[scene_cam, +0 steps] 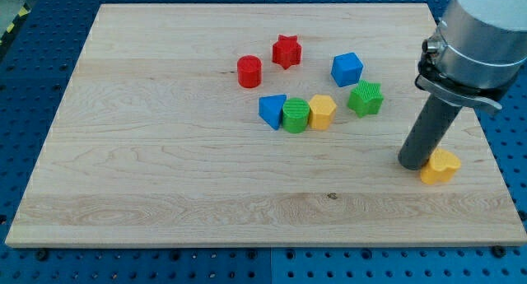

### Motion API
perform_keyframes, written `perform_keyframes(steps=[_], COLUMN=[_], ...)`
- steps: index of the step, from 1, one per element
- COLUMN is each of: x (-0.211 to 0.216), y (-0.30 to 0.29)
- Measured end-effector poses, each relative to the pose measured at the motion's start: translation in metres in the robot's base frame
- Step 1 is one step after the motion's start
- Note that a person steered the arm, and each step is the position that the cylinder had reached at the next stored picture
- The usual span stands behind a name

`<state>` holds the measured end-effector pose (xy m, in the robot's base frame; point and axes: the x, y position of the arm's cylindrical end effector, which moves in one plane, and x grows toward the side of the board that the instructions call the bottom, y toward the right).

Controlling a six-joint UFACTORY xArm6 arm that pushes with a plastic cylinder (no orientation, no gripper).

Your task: Place the green star above the heart

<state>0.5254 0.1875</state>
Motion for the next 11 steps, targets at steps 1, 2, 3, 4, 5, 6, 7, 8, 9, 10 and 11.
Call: perform_keyframes(steps=[1, 2, 3, 4, 5, 6, 7, 8, 9, 10, 11], x=[0.000, 0.000, -0.002, -0.028, -0.038, -0.039, -0.051, -0.077, -0.100, -0.107, -0.107], y=[0.002, 0.002, 0.002, -0.014, -0.024, -0.030, -0.058, -0.086, -0.100, -0.090, -0.052])
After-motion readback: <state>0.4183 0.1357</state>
